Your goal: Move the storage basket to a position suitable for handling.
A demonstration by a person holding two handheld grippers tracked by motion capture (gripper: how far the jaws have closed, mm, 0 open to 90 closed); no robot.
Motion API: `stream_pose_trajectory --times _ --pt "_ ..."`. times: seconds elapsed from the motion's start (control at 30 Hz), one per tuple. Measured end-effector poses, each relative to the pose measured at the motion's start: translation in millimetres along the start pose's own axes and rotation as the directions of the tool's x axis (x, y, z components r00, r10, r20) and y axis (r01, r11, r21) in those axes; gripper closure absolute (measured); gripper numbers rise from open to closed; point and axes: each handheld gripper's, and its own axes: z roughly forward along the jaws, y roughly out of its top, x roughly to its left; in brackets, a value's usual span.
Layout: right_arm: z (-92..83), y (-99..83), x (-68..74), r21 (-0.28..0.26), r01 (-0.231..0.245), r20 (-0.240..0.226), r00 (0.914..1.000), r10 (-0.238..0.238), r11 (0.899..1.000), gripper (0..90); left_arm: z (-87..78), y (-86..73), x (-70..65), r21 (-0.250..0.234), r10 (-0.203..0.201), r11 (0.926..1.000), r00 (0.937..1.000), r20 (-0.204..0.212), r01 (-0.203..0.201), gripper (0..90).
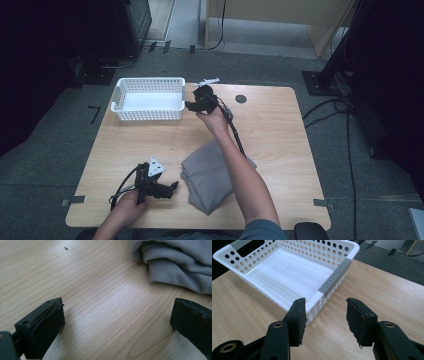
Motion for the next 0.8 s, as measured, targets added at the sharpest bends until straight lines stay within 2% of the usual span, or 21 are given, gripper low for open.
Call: stream_pose_trajectory --times 0.13,0.2,0.23,0.47,0.57,0.63,0.8 --pt "13.9 8.9 6.4 -0.004 -0.014 0.002 0.9999 0.014 1.0 49.3 -0.2 0.0 0.2 0.002 0.002 1.0 1.0 0.0 -0.002 0.0" --pt "17.7 11.5 7.1 -0.011 -0.029 -0.01 0.9995 0.029 1.0 49.4 0.0 0.0 0.0 0.0 0.0 1.0 1.0 0.0 0.0 0.0" --pt "23.6 14.9 9.8 -0.004 -0.051 -0.013 0.9986 0.051 0.999 49.9 -0.1 0.0 0.2 0.002 0.002 1.0 1.0 0.0 -0.002 0.0" --pt "46.4 16.9 16.4 0.082 -0.019 0.038 0.9992 0.016 0.996 53.9 0.1 0.0 -0.1 -0.002 -0.001 1.0 1.0 -0.001 0.001 0.0" --pt "49.9 14.3 14.2 0.12 -0.017 0.061 0.9981 0.01 0.993 56.8 0.1 0.0 -0.2 -0.002 -0.002 1.0 1.0 0.0 0.002 0.0" --pt "50.3 12.7 11.0 0.124 -0.033 0.044 0.9987 0.028 0.992 58.2 0.1 0.0 -0.2 -0.002 -0.002 1.0 1.0 0.0 0.002 0.0" --pt "45.7 12.4 5.2 0.136 -0.06 0.066 0.9965 0.052 0.989 64.4 0.3 0.0 -0.3 -0.004 -0.004 1.0 1.0 -0.001 0.004 0.0"
